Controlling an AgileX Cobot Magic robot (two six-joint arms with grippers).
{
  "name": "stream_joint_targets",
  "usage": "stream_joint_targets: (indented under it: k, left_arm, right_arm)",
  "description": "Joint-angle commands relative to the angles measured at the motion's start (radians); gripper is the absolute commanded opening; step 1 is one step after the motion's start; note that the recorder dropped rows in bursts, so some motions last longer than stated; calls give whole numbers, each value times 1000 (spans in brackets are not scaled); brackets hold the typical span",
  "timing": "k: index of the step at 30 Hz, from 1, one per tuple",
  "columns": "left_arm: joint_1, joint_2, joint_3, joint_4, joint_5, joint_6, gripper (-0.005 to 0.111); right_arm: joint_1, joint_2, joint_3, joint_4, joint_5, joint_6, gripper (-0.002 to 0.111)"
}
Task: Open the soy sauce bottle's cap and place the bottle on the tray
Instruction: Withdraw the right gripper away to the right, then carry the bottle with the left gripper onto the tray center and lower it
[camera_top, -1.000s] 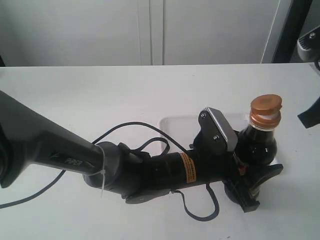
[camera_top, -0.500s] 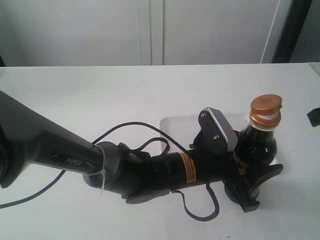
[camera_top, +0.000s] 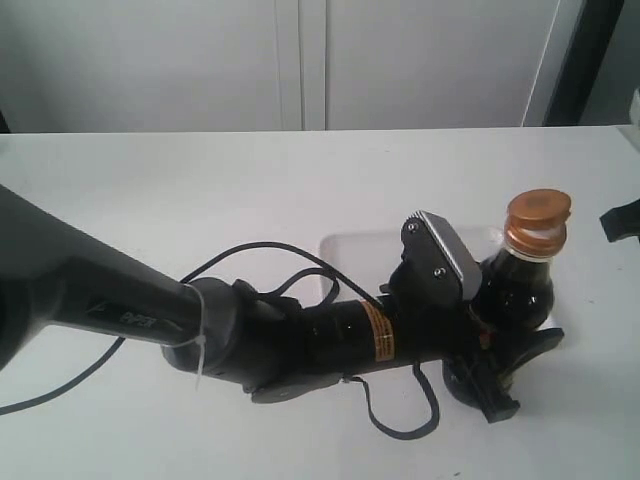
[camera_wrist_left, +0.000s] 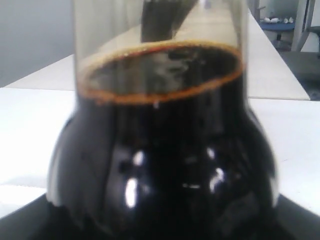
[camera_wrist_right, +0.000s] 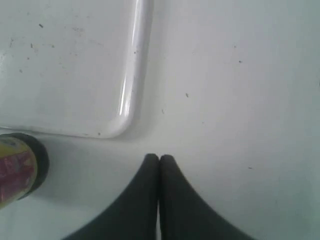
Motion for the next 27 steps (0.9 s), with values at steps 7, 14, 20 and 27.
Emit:
stream_joint_targets:
  k: [7,14,20,27]
  left_arm:
    - [-2,-101,-4,-31,-2,71,0]
    - [16,-112,-42,-49,11,60,0]
    - [69,-123,-57,-49,11,50,0]
    - [159,-123,-80,-49,3,26,0]
  right_arm:
    - [-5,1,3,3,-42,-2,0]
    - [-5,3,30,3,-84,-2,0]
    - [-5,20,38,3,-119,-2,0]
    - [-5,51,38,8,-151,-2,0]
